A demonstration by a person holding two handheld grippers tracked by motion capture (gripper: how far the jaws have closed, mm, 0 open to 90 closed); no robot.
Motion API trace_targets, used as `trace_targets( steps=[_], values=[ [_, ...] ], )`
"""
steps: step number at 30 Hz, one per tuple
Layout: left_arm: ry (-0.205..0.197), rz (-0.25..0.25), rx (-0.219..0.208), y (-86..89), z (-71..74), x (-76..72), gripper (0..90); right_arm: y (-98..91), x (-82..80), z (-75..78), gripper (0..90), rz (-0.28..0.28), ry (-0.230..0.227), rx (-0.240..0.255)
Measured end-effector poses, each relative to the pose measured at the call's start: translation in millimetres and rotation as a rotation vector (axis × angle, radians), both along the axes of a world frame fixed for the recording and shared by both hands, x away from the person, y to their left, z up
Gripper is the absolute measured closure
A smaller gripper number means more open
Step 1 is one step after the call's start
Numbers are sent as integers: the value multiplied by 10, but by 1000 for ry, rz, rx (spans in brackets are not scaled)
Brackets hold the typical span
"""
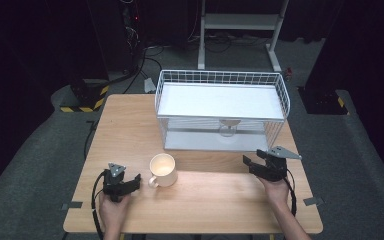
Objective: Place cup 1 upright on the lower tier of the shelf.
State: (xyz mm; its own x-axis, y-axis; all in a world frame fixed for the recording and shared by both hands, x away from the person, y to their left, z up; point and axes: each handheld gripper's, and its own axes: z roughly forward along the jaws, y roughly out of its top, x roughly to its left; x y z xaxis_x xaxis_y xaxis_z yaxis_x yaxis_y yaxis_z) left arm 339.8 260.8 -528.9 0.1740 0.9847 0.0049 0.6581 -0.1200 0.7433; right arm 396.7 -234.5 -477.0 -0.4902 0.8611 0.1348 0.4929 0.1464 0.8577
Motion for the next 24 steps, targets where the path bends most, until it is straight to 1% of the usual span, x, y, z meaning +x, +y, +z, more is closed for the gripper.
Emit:
trace_targets(
  steps=[8,11,19,24],
  values=[
    [0,0,0,0,0,0,231,-43,-46,-19,340,-2,-5,-6],
    [0,0,0,0,0,0,231,-58,-77,-37,340,-10,-1,-1],
    [0,0,0,0,0,0,231,-116,-157,-103,340,-18,2,-18],
    [0,0,0,0,0,0,231,-159,-203,-139,340,-28,7,-18]
  ],
)
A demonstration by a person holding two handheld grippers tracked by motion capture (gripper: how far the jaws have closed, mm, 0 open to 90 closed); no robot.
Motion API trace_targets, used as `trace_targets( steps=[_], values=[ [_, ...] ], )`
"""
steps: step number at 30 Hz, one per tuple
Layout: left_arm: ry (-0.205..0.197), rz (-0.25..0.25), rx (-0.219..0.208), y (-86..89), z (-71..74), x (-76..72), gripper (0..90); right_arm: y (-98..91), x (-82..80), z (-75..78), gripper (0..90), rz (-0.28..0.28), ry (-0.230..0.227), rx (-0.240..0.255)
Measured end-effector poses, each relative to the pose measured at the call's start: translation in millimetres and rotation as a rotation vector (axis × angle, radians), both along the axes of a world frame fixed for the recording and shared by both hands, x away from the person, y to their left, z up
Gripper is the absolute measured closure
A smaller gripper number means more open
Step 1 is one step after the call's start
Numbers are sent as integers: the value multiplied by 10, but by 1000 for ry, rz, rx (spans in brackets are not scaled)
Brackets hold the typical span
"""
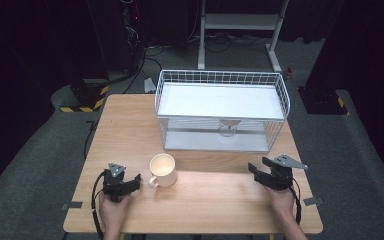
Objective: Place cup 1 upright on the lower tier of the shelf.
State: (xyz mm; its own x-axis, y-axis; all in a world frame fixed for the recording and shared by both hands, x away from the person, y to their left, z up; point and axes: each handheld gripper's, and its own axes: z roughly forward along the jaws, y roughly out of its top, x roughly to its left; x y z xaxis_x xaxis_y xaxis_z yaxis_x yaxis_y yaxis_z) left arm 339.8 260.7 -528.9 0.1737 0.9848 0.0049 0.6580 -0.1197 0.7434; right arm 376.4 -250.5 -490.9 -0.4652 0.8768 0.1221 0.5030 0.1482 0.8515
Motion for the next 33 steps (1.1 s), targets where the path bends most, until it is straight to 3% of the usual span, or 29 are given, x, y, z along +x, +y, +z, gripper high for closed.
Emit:
trace_targets(
  steps=[16,22,30,33],
  values=[
    [1,-1,0,1,1,0,232,-98,-157,-130,341,-22,11,-45],
    [1,-1,0,0,1,0,231,-134,-224,-239,338,-30,54,-50],
    [1,-1,0,0,1,0,231,-121,-247,-295,324,-13,77,-117],
    [0,0,1,-1,0,0,231,-91,-225,-306,306,4,92,-166]
  ],
)
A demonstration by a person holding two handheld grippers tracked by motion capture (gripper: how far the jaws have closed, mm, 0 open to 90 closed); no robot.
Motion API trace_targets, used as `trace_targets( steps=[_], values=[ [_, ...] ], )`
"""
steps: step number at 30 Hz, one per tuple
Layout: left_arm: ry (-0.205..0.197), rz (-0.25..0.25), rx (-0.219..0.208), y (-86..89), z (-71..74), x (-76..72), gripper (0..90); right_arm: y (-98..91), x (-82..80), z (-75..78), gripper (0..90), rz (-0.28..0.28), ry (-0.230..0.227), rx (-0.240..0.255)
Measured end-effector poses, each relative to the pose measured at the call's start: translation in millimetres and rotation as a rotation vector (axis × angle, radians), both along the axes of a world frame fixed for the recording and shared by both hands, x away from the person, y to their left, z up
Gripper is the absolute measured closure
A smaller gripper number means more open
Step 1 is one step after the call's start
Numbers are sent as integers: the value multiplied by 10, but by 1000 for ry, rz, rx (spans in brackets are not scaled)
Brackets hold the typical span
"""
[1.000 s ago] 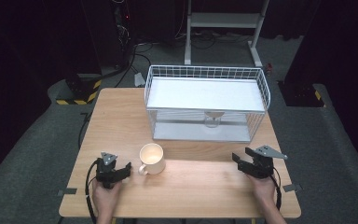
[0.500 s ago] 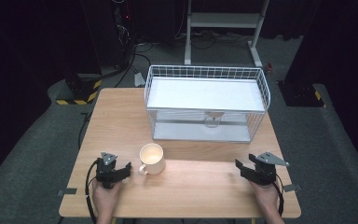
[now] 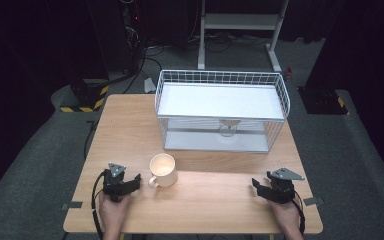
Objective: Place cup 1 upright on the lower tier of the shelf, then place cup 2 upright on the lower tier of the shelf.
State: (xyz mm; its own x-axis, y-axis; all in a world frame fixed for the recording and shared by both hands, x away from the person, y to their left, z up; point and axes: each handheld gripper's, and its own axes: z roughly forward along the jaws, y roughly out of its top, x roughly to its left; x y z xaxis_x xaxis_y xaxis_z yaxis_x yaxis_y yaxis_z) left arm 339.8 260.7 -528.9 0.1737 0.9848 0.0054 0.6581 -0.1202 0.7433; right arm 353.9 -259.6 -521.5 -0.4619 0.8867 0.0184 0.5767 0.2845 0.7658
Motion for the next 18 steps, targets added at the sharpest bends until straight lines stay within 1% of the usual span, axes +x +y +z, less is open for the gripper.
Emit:
trace_targets(
  steps=[1,2,4,7,12,15,17,18],
  values=[
    [0,0,0,0,0,0,231,11,11,-7,294,11,9,-23],
    [1,-1,-1,1,1,0,231,28,25,-15,275,24,38,-45],
    [0,1,0,1,0,1,231,48,31,-20,257,40,43,-65],
    [2,0,-1,3,1,2,230,47,36,-21,228,25,51,-60],
    [3,-1,-1,4,1,1,222,53,50,-23,217,14,49,-64],
    [16,-5,-1,-9,13,16,199,54,49,-23,218,10,50,-63],
    [25,-7,-8,-32,28,16,198,54,48,-23,218,10,51,-63],
    [14,-17,-12,-45,40,5,196,54,48,-23,218,10,50,-63]
  ],
)
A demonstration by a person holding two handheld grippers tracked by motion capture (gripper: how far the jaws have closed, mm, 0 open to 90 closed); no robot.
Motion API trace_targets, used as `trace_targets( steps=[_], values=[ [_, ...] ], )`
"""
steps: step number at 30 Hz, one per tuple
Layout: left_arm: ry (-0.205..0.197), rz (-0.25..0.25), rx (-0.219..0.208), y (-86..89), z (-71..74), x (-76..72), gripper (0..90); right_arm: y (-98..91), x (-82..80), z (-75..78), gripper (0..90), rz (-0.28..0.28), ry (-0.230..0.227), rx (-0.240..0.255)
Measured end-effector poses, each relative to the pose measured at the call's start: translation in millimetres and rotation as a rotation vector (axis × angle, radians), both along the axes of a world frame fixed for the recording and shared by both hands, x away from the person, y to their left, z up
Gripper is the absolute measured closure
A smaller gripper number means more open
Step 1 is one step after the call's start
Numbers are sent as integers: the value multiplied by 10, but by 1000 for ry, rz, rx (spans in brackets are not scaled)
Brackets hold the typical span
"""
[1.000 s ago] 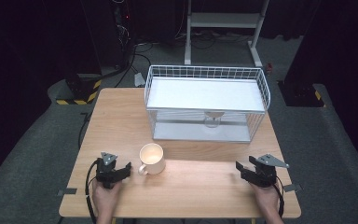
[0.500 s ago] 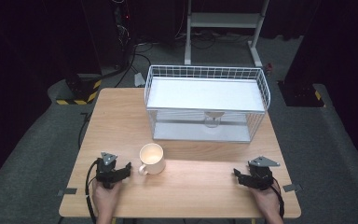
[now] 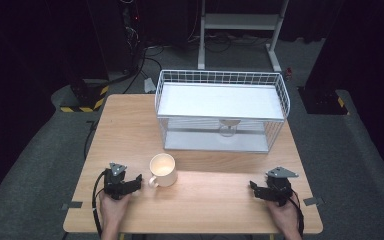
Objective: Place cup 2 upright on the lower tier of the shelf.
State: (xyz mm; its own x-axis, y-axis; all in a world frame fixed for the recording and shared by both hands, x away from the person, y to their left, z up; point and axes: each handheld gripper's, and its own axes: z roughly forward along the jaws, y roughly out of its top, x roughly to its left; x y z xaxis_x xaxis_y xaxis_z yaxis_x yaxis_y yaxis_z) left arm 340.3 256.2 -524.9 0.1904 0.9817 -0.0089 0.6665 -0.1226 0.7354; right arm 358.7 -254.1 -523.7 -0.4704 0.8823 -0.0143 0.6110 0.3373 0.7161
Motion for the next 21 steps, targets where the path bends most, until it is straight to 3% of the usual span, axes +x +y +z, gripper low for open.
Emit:
trace_targets(
  steps=[7,14,21],
  values=[
    [-43,-44,-43,-75,121,-76,188,-2,1,-1,218,2,-2,-2],
    [-68,-46,-139,-30,202,-170,176,-1,-1,-1,218,1,0,-1],
    [-107,-46,-166,22,297,-338,170,-1,-1,0,218,1,0,-1]
  ],
)
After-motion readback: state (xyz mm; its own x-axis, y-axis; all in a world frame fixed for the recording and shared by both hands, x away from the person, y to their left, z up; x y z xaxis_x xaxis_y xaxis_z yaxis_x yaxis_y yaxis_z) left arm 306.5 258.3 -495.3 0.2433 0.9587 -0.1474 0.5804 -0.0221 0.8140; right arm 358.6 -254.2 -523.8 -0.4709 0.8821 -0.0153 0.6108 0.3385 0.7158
